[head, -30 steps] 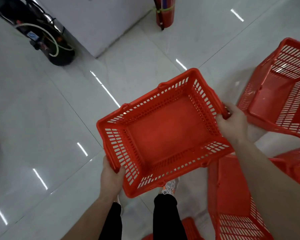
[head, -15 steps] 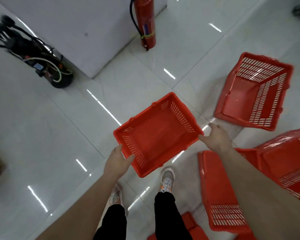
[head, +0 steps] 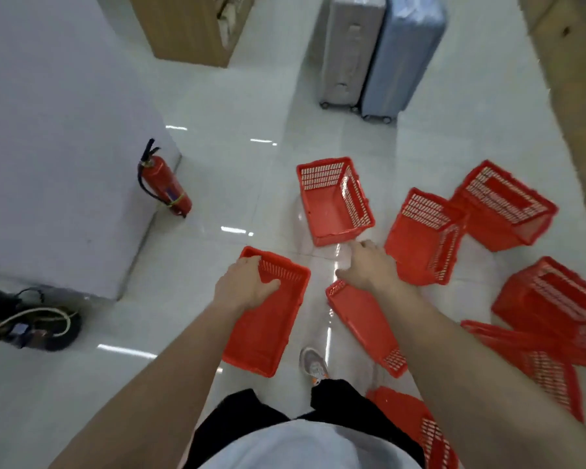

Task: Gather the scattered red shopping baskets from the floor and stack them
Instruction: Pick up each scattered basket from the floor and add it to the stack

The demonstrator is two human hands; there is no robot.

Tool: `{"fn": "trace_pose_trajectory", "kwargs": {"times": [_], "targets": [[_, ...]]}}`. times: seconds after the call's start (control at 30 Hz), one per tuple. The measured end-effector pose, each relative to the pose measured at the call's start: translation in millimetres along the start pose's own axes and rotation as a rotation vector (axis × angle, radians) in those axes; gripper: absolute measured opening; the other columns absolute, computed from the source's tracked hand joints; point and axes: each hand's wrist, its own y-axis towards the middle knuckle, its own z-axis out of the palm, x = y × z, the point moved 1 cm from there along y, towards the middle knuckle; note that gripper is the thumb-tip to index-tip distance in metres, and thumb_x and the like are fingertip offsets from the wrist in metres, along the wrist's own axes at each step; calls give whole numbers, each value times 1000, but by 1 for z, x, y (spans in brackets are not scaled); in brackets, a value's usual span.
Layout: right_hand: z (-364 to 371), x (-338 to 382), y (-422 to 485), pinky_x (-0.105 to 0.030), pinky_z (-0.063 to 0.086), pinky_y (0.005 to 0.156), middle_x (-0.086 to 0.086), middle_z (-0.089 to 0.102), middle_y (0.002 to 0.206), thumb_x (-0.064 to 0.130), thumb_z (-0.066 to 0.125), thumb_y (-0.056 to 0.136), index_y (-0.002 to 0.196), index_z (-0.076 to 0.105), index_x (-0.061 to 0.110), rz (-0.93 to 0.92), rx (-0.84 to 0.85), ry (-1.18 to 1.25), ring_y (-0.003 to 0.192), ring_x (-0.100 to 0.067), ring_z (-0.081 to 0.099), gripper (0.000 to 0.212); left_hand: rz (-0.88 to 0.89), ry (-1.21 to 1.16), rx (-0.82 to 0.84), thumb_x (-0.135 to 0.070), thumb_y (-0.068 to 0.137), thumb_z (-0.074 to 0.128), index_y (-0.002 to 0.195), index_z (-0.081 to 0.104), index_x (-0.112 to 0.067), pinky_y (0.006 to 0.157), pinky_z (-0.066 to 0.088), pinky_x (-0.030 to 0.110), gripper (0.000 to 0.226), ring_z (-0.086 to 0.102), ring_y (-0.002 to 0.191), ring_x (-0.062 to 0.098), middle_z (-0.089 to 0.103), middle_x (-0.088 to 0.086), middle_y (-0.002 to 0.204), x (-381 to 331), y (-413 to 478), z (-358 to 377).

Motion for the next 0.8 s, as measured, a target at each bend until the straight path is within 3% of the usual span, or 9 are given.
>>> {"fn": "trace_pose_trajectory", "kwargs": {"times": [0.17, 0.33, 0.63, 0.8], "targets": [[8, -34, -115, -49, 40, 101, -12, 48, 137, 56, 67, 78, 137, 47, 18, 338, -97, 131, 126, -36, 46, 73, 338, 198, 51, -61, 80, 61, 143, 46, -15, 103, 42, 45, 80, 48, 130, 31, 51, 10, 144, -40, -22, -12], [42, -71, -251, -48, 41, 98, -8, 51, 136, 59, 68, 72, 136, 48, 23, 657, -137, 265, 126, -34, 47, 75, 591, 300, 145, -65, 76, 58, 138, 48, -20, 94, 46, 44, 77, 54, 122, 30, 56, 7, 136, -85, -71, 2], [114, -125, -474, -49, 38, 104, -11, 41, 149, 61, 62, 77, 144, 41, 19, 1088, -231, 478, 134, -36, 40, 82, 1017, 462, 327, -62, 79, 61, 141, 47, -13, 104, 42, 44, 80, 51, 126, 32, 53, 11, 140, -176, -223, 94], [170, -148, -591, -48, 42, 103, -10, 44, 145, 59, 68, 74, 142, 42, 22, 1257, -281, 612, 131, -34, 45, 81, 1185, 567, 377, -66, 76, 56, 136, 49, -18, 94, 46, 44, 78, 53, 122, 31, 55, 7, 133, -208, -323, 152]]}}
